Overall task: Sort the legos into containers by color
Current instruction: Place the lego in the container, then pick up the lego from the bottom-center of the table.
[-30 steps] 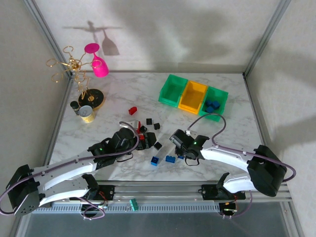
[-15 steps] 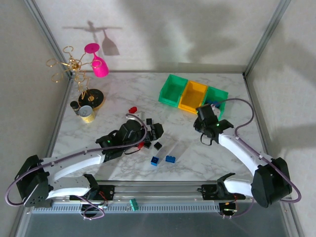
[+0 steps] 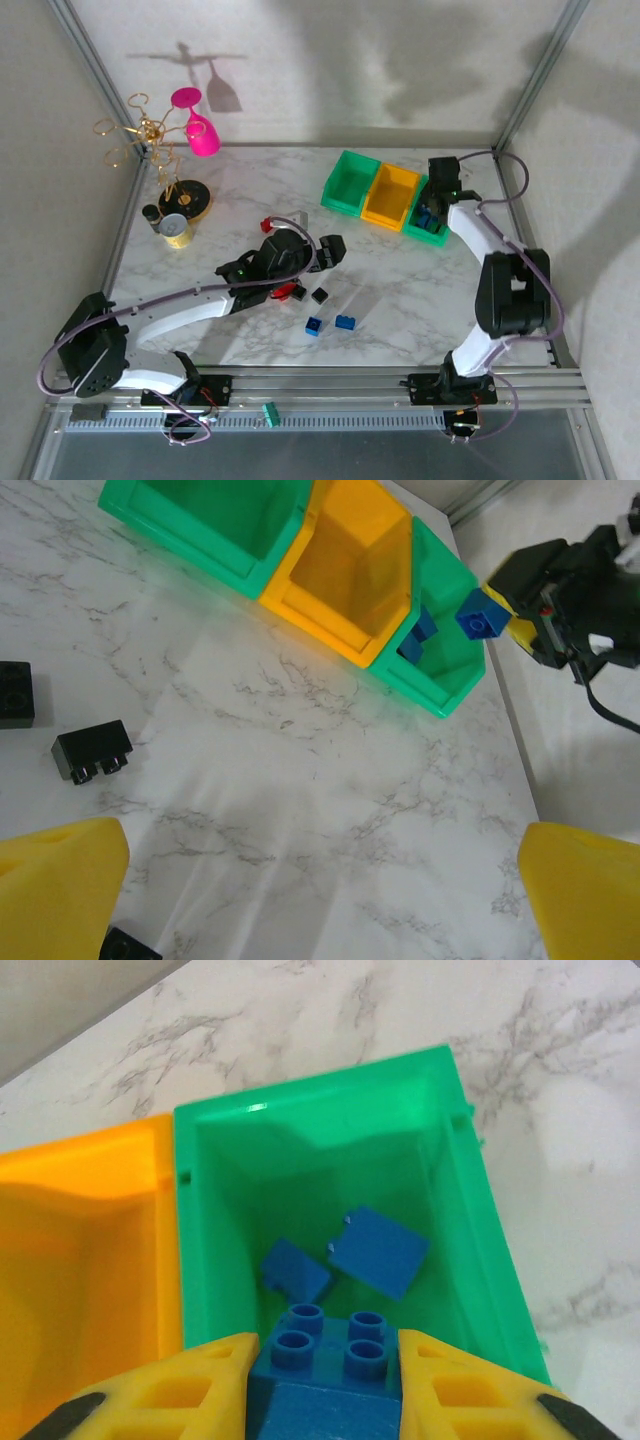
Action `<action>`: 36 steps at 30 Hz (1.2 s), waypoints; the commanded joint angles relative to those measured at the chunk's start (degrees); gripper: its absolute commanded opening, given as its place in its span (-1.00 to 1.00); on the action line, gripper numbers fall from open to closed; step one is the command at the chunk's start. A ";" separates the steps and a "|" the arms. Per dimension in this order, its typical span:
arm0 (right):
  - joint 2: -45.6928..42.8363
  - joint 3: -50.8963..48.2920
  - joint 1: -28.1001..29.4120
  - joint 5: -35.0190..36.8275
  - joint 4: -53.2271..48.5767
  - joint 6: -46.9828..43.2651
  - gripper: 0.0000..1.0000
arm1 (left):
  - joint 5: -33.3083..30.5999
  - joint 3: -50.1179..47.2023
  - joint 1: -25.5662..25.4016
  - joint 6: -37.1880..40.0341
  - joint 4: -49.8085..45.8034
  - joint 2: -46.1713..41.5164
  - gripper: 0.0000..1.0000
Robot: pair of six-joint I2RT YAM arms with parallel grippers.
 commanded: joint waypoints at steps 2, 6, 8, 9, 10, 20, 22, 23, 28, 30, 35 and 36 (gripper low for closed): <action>6.69 5.58 -2.08 0.51 1.21 -3.72 -0.34 | -1.22 2.67 0.11 0.98 1.91 1.70 0.99; 10.38 7.70 -3.61 -0.78 2.85 -5.04 -0.25 | -1.04 2.97 0.25 1.35 2.26 2.35 0.99; 11.92 9.33 -3.84 -0.46 2.24 -5.86 -0.13 | -0.82 3.39 0.51 1.64 1.91 2.71 0.99; 12.56 10.25 -3.96 -0.31 1.55 -6.02 -0.08 | -0.74 3.57 0.60 1.68 1.72 2.81 0.99; 12.87 11.14 -3.95 -0.28 0.98 -6.36 -0.02 | -0.66 3.71 0.67 1.68 1.60 2.90 0.99; 4.88 8.03 -2.79 -5.92 1.30 -5.93 0.20 | -0.19 3.29 0.82 1.34 1.47 1.05 0.99; 2.57 6.60 -1.89 -6.30 1.04 -5.66 0.21 | -0.54 2.60 0.78 1.25 1.29 -0.07 0.99; 1.27 5.73 -1.23 -6.84 1.03 -5.64 0.22 | -0.88 2.29 0.78 1.33 1.01 -0.69 0.99; -4.41 2.01 2.61 -8.13 -0.57 -5.02 0.28 | -2.21 0.13 0.79 1.00 -0.45 -4.51 0.99; -6.96 -0.30 4.50 -9.22 -0.72 -4.54 0.30 | -2.49 -1.05 0.78 0.72 -0.98 -6.20 0.99; -11.34 -5.23 8.84 -10.26 -3.87 -3.03 0.36 | -3.28 -3.99 0.78 0.04 -2.99 -10.40 0.99; -12.21 -6.28 9.84 -10.70 -4.21 -2.97 0.37 | -3.37 -4.47 0.78 -0.07 -3.55 -11.20 0.99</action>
